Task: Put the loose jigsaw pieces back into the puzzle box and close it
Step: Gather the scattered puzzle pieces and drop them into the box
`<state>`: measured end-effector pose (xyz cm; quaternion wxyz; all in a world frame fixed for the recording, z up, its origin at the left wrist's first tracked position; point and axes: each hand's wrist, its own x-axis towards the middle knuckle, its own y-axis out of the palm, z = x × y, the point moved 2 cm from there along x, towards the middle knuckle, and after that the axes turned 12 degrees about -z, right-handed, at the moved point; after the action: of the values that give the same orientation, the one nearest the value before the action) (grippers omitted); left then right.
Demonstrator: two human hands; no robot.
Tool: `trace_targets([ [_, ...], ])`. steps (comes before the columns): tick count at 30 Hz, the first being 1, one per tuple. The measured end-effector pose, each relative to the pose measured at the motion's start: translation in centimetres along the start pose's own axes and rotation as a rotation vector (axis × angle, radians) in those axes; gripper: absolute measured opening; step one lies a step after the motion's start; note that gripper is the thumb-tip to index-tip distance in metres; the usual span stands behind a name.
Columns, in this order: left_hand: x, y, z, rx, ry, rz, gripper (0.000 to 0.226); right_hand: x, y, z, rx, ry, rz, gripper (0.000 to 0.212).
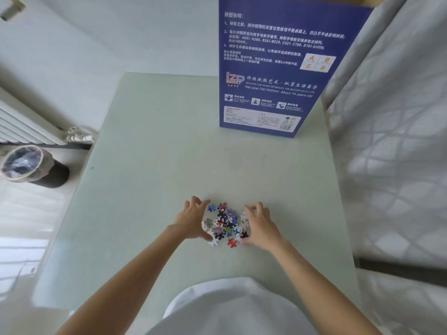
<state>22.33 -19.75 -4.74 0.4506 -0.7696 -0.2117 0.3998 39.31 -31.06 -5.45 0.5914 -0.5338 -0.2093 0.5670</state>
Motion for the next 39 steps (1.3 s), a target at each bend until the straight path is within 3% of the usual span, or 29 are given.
trace_targets([
  [6, -1.3, 1.9, -0.6, -0.020, 0.067, -0.098, 0.089, -1.1, 1.1, 0.8, 0.035, -0.091, -0.031, 0.064],
  [11, -1.1, 1.7, -0.4, -0.135, 0.034, -0.140, 0.063, -0.9, 1.2, 1.2, 0.013, -0.113, -0.046, 0.062],
  [16, -1.1, 1.9, -0.3, -0.170, 0.010, -0.147, 0.057, -1.0, 1.7, 1.5, -0.015, -0.109, -0.092, 0.053],
  [20, -1.1, 2.2, -0.4, -0.213, -0.009, -0.157, 0.059, -1.0, 2.1, 2.1, 0.101, -0.051, -0.171, 0.042],
  [26, -1.1, 2.6, -0.8, -0.297, -0.088, -0.191, 0.077, 0.4, 2.5, 3.9, 0.255, -0.013, -0.176, 0.062],
  [30, -1.0, 2.8, -0.4, -0.265, -0.078, -0.200, 0.077, 1.3, 2.2, 4.0, -0.078, -0.181, -0.098, 0.102],
  [32, -1.1, 2.9, -0.3, -0.241, -0.055, -0.217, 0.070, 1.6, 2.1, 4.5, -0.174, -0.238, -0.041, 0.109],
  [39, -2.1, 3.3, 0.2, -0.223, -0.051, -0.286, 0.050, 0.8, 2.4, 4.7, 0.016, -0.198, -0.050, 0.066],
])
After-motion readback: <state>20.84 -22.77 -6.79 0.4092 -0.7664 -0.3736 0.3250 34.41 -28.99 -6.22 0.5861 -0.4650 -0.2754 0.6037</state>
